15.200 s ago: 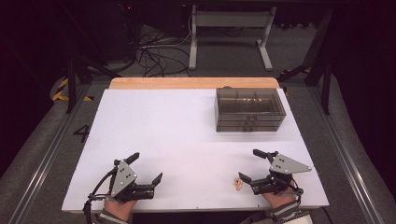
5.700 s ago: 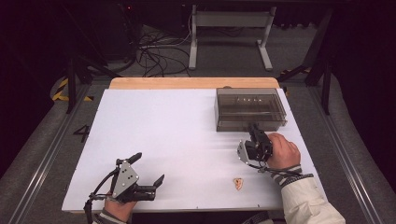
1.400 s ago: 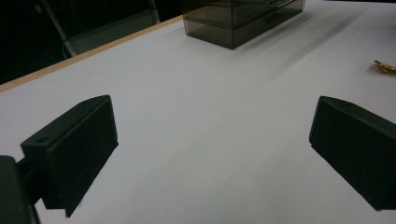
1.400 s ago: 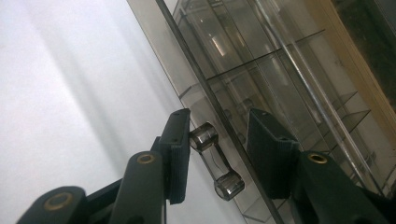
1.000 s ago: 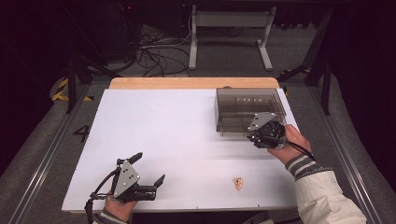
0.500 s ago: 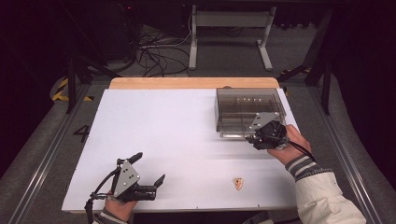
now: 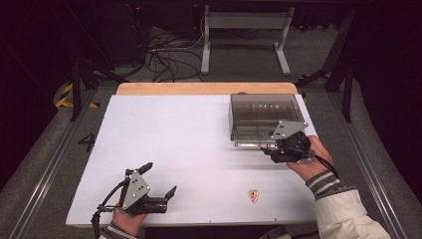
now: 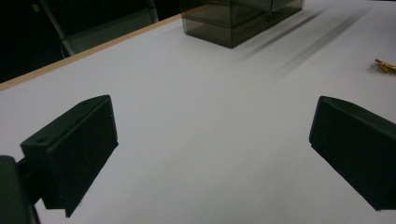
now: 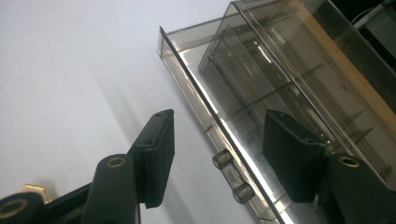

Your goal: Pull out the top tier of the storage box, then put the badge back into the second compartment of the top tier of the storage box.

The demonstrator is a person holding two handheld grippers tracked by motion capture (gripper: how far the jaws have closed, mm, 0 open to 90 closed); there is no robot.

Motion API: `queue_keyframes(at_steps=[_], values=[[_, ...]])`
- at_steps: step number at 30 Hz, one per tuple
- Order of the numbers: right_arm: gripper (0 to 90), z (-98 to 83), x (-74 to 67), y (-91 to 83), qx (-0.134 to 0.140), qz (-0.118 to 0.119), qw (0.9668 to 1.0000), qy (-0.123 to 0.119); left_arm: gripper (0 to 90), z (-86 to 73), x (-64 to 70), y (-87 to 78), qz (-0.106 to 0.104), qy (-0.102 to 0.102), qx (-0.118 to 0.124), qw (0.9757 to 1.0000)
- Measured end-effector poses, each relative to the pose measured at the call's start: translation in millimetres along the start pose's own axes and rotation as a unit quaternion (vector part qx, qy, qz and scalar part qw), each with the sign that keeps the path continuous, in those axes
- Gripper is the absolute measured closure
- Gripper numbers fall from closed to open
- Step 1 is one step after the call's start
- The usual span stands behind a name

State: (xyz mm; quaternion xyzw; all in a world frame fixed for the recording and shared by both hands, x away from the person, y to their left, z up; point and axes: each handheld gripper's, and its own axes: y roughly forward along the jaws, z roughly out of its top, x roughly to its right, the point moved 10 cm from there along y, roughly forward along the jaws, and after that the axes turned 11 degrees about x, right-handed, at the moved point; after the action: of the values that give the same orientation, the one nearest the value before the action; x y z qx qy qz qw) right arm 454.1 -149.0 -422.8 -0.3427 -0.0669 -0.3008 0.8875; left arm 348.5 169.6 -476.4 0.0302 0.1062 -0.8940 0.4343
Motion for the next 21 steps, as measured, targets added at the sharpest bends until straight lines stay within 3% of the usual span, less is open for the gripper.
queue_keyframes(at_steps=[10,21], values=[[41.2,14.3,-20.9,-7.5,0.036,0.025,0.9989,0.015,1.7,1.2,1.8,3.1,-0.005,-0.005,0.003,1.0000],[36.3,15.1,-41.4,-6.7,0.059,0.050,0.9962,0.040,1.7,1.8,1.9,2.6,-0.005,-0.002,0.004,1.0000]])
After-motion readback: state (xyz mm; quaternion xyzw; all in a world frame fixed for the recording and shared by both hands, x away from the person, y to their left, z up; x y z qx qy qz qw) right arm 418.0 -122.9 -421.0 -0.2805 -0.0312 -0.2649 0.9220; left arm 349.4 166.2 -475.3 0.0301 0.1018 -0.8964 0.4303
